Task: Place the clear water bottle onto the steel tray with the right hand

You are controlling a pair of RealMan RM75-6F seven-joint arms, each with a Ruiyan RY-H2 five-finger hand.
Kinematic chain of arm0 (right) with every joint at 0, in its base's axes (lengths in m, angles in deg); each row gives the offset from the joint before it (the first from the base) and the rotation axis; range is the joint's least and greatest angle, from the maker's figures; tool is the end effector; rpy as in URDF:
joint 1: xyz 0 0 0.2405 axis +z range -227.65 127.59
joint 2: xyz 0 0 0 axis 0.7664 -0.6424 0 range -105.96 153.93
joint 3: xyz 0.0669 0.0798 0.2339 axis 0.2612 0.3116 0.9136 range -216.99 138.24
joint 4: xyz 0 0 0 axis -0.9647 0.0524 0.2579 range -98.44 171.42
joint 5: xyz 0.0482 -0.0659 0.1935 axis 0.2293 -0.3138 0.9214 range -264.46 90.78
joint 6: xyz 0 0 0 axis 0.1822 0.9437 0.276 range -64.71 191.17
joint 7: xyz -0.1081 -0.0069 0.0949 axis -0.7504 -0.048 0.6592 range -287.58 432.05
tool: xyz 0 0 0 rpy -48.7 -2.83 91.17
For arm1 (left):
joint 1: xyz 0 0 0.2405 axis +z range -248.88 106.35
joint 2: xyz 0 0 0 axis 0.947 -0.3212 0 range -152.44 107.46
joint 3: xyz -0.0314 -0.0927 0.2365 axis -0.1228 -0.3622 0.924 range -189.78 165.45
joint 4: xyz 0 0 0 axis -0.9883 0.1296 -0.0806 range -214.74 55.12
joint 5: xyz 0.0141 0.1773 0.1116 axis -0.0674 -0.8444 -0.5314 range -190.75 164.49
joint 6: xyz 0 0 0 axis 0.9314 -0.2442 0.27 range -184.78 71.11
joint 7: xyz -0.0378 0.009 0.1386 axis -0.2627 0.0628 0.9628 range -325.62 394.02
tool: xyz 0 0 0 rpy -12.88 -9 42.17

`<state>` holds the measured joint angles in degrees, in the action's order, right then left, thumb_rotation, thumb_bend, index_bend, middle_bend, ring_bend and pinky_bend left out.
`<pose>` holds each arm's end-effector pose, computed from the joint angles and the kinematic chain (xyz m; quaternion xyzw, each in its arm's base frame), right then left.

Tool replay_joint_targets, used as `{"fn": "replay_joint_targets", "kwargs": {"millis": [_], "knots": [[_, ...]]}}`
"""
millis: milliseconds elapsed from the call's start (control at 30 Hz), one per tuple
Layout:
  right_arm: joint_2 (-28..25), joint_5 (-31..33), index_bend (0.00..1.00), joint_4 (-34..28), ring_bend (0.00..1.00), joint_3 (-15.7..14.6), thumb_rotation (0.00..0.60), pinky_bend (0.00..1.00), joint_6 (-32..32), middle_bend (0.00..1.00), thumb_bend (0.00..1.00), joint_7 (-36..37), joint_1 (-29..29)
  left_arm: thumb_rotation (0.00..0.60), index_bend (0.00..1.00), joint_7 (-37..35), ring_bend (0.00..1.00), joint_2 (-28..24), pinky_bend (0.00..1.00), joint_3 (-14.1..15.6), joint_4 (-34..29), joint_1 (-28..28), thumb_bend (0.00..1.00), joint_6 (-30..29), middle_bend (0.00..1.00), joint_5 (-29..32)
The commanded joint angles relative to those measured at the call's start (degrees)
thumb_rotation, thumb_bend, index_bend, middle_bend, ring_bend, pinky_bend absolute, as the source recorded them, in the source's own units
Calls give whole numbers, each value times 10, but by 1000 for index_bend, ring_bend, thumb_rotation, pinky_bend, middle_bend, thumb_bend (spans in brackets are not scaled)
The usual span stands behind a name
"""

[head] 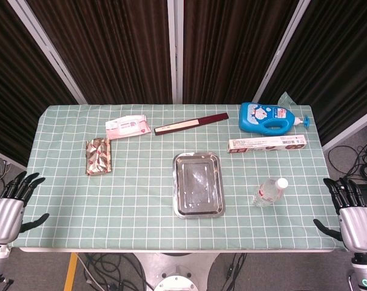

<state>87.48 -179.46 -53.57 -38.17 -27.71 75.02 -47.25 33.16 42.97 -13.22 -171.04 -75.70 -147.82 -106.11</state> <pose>-0.3067 -0.1633 0.1688 0.6076 -0.3525 0.4204 0.5744 -0.2946 0.1708 0.1557 -0.6097 -0.3499 -0.4365 0.5616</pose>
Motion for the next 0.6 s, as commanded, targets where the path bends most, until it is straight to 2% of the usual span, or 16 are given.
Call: {"fn": "replay_joint_targets", "kwargs": {"millis": [33, 200, 600], "knots": [[4, 1, 18, 5, 0, 0, 600, 0, 6, 115, 55, 0, 2, 600, 239, -3, 98, 3, 186, 0, 3, -1, 132, 2, 229, 1], [3, 9, 18, 5, 0, -1, 600, 0, 18, 115, 56, 20, 4, 600, 239, 4, 98, 6, 186, 5, 1, 2, 133, 0, 229, -3], [-1, 27, 18, 29, 0, 6, 600, 0, 16, 118, 55, 47, -3, 600, 239, -11, 98, 0, 186, -7, -4, -6, 133, 3, 229, 1]]}}
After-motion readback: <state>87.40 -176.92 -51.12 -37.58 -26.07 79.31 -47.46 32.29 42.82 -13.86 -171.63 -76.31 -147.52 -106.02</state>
